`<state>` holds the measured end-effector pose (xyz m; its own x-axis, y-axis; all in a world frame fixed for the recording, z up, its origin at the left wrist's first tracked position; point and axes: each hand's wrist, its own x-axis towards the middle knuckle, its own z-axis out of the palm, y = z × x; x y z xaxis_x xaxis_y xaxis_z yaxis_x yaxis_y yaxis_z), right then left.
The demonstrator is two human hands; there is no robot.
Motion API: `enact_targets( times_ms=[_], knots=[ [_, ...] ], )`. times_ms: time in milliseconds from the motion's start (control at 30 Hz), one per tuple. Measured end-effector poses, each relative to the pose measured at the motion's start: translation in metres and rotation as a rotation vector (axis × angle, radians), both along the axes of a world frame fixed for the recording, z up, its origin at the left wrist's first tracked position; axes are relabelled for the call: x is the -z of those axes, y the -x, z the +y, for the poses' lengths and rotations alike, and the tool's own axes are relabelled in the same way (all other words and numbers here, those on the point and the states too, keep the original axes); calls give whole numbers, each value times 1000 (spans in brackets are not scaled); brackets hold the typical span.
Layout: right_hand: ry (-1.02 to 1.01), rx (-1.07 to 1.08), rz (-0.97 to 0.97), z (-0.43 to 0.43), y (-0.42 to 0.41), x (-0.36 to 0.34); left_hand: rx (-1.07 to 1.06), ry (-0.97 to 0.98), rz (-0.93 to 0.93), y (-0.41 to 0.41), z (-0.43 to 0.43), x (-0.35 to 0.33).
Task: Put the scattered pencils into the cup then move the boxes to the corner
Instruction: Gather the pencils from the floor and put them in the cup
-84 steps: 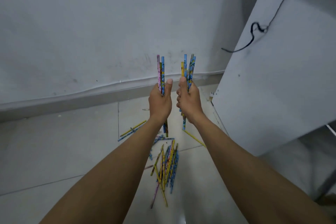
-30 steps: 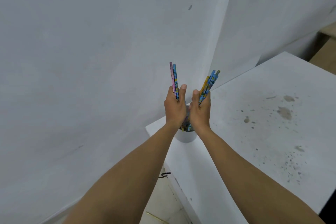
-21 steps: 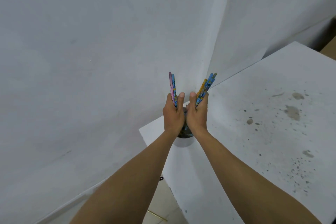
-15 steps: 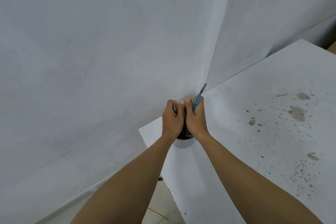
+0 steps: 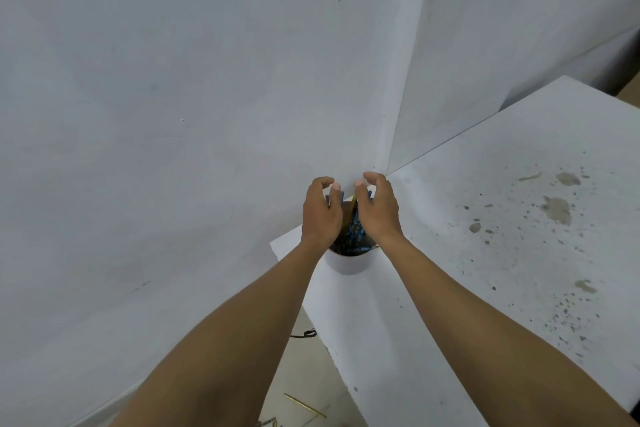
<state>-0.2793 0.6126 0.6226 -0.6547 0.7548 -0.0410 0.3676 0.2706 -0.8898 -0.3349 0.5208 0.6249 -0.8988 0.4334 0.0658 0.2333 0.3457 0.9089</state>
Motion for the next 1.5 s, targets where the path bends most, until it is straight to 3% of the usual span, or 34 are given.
enact_targets(
  times_ms=[367, 567, 767, 933, 1267, 1500],
  knots=[
    [-271, -161, -7, -78, -34, -31, 22, -28, 25, -40, -94, -24],
    [-204, -231, 76, -161, -81, -37, -8, -17, 49, -88, -201, -28],
    [-353, -361, 18, -261, -126, -15, 51, 114, 217, -122, -316, -20],
    [-492, -505, -179, -344, -166, 15, 42, 262, 410, -154, -399, 6],
    [-433, -778, -588, -417, -240, 83, -80, 410, 159, -232, -510, 90],
    [-352, -872, -653, -434, -233, 128, -167, 450, 32, -254, -515, 125]
  ],
)
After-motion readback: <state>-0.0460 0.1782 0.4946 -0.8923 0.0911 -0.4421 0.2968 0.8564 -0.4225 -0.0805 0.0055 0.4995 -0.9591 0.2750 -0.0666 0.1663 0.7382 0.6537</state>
